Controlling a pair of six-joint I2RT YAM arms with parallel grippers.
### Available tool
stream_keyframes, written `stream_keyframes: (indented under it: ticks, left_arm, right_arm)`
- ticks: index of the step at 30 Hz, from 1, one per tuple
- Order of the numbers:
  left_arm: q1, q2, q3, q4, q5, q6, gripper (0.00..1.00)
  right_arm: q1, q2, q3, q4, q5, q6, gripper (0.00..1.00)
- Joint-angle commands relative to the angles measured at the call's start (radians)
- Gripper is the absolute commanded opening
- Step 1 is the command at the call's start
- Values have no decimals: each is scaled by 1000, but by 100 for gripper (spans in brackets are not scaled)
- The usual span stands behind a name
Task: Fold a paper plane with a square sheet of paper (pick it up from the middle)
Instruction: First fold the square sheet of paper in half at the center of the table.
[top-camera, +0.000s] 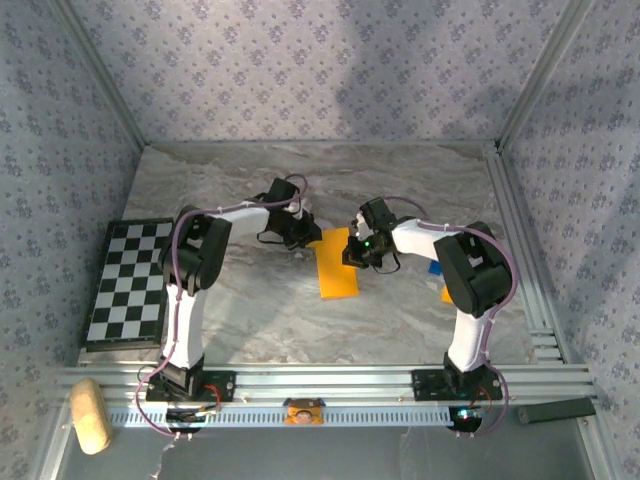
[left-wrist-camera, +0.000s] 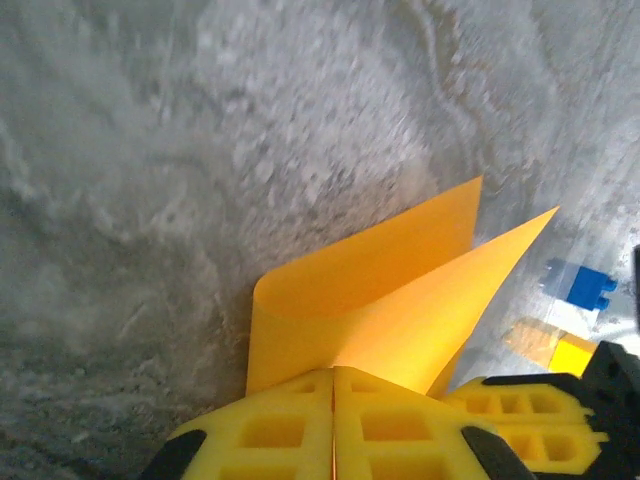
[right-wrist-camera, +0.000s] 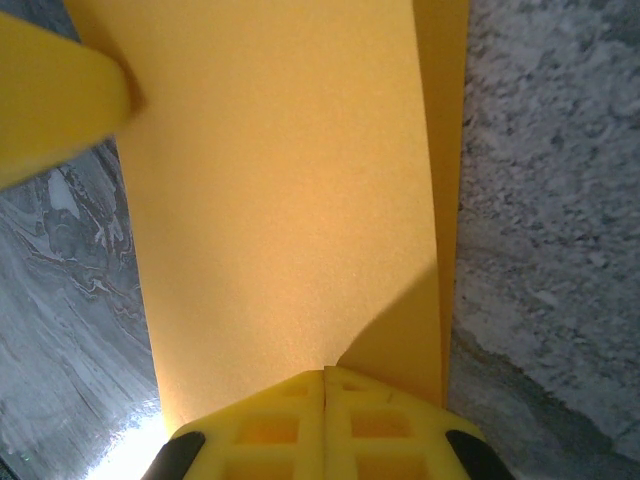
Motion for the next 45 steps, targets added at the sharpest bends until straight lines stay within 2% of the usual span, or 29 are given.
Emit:
stream_keyframes:
  ticks: [1,6,17,31,40,45]
  left_arm:
    - [10,39,42,-27,-6,4,7]
    - [11,65,40,-11,-24,-12,7]
    - [41,73,57,-58,-172,-40,6]
    - [76,110,186,-180,-222,-36,6]
    - [64,-51,169,-203,-218,-3,9]
    - [17,-140,89,-153,-138,-3,10]
  right_arm:
    - [2,57,-26,-135,90,-23,0]
    - [4,57,-32,-133,91,-22,0]
    - [3,53,-39,-137,97,-28,0]
    - [4,53,-40,-131,94,-24,0]
    - [9,50,-36,-124,98,-2,0]
    - [9,48,-40,-114,109,13,0]
